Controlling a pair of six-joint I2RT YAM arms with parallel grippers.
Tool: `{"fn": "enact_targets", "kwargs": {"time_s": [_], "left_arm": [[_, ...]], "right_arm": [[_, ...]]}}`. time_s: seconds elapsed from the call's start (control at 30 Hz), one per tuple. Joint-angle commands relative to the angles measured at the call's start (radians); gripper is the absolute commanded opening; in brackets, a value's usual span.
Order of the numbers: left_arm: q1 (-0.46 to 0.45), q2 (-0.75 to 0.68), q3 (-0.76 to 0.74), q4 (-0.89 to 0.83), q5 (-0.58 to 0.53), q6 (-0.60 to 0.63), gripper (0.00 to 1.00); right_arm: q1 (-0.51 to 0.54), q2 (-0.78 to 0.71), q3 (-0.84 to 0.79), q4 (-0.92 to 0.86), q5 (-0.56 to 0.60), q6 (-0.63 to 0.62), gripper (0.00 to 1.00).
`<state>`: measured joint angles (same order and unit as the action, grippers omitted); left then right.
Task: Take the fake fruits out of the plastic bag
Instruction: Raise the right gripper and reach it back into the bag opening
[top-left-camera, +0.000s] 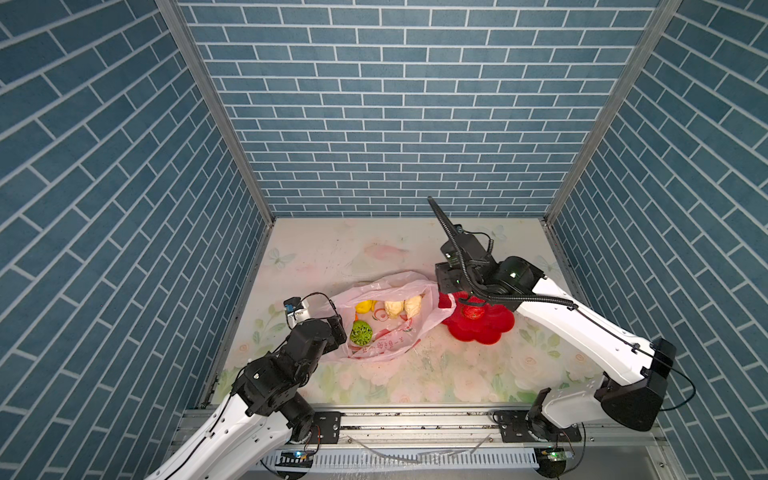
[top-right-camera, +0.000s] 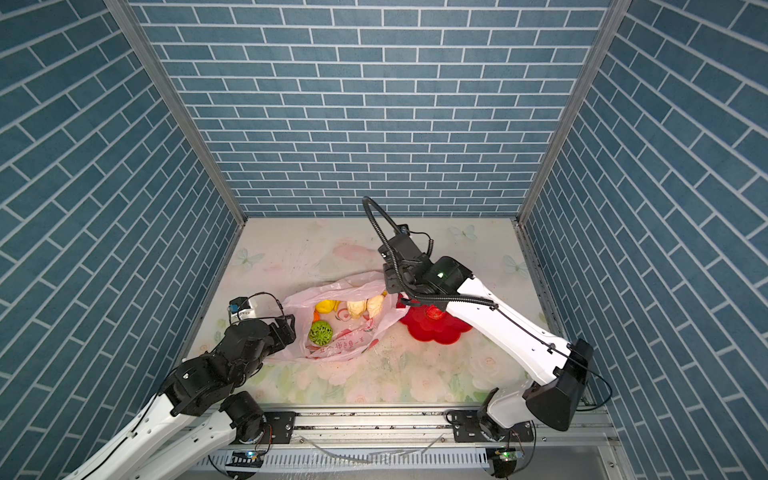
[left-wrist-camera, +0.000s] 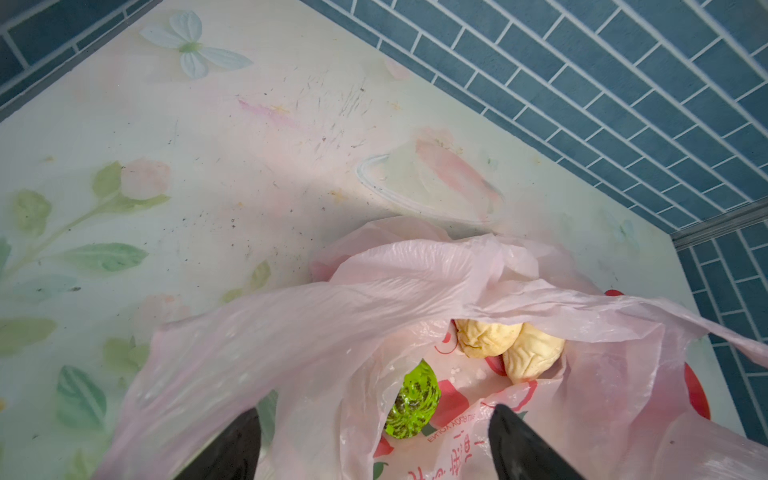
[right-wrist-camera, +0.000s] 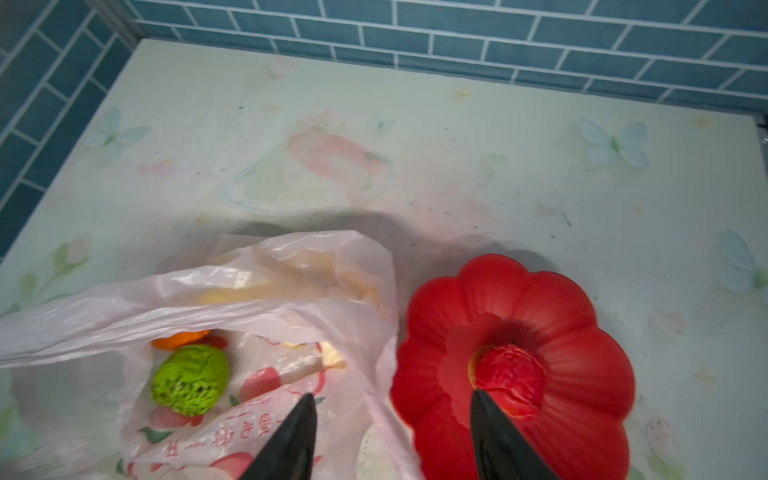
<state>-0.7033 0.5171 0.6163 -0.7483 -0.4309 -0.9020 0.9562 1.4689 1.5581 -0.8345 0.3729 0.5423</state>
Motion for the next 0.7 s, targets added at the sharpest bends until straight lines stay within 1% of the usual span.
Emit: {"fn": "enact_targets", "kwargs": {"time_s": [0.0, 0.07, 0.17, 0.23, 0.4, 0.67], "left_arm": [[0.008, -0.014, -0.021, -0.064, -0.041, -0.021, 0.87], [0.008, -0.037, -0.056, -0.049, -0.043, -0.041, 0.87], [0.009, -0.055, -0.093, -0.021, -0.024, -0.061, 0.86], [0.009, -0.054, -0.104, -0.014, -0.012, -0.069, 0.85], [0.010, -0.046, -0.121, -0.014, 0.003, -0.071, 0.85], [0.010, -0.065, -0.154, 0.011, 0.022, -0.077, 0.85]], "right_arm": [[0.079, 0.113, 0.087, 0.017, -0.016, 0.009, 0.59], [0.123, 0.183, 0.121, 0.055, -0.075, 0.030, 0.59], [0.157, 0.267, 0.133, 0.133, -0.192, 0.075, 0.59], [0.178, 0.327, 0.144, 0.157, -0.246, 0.101, 0.59], [0.208, 0.466, 0.205, 0.132, -0.305, 0.127, 0.60], [0.210, 0.585, 0.225, 0.175, -0.366, 0.158, 0.69]]}}
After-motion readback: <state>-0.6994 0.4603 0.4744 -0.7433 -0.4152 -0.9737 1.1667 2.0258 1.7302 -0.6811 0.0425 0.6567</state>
